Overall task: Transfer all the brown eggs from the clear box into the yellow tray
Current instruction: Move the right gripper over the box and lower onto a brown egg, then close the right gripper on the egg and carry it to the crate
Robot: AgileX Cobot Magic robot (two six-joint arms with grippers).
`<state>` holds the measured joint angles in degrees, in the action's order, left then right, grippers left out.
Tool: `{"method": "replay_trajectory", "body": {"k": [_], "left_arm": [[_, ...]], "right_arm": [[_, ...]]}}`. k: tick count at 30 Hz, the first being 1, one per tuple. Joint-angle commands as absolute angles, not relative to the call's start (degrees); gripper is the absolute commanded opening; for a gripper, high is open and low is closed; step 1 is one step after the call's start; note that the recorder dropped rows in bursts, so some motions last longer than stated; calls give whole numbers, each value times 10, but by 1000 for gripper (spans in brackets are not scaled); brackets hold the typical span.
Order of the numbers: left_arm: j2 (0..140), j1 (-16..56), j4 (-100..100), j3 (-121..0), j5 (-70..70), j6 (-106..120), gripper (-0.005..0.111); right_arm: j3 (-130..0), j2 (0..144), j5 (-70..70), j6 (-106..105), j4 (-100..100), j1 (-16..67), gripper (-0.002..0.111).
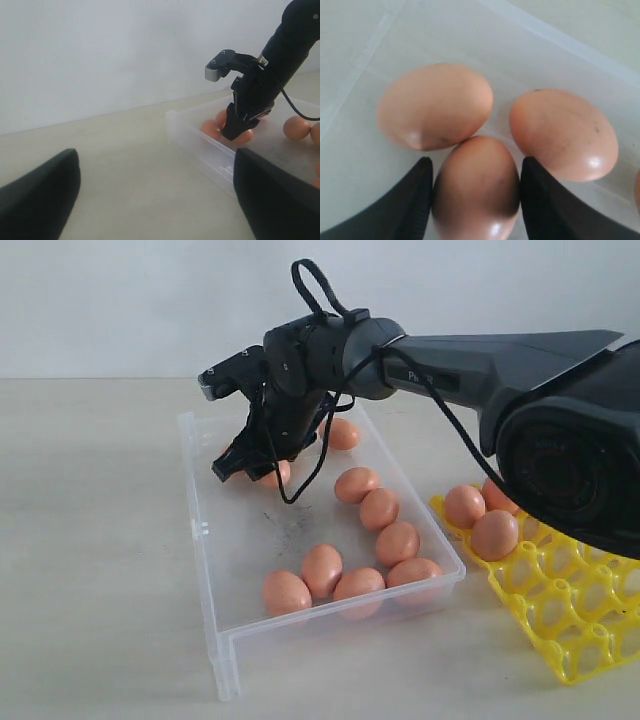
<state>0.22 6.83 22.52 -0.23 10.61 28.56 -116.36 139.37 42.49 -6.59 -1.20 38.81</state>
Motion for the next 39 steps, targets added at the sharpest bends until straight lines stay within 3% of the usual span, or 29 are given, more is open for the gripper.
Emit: {"method": "replay_trajectory", "body": {"k": [1,5,8,14,15,19,27,39], "left_arm": [[0,72,229,0,102,281,78],[0,72,229,0,102,281,78],[0,72,229,0,102,281,78],[0,72,229,0,102,281,78],[0,72,229,0,102,281,78],[0,72,229,0,102,281,78],[0,72,229,0,102,281,78],[0,72,229,0,102,281,78]], "right_arm": [[-1162,1404,396,-59,-18,383,0],[-1162,1395,385,-59,-16,383,0],[-1112,1366,237,-55,22,385,0],[-851,1285,-273,-39,30,411,0],[-779,1276,-414,-9,29,412,0],[-664,1271,-678,65,30,411,0],[-508,1195,-700,83,47,411,0],[-207,938,-700,9,190,401,0]]}}
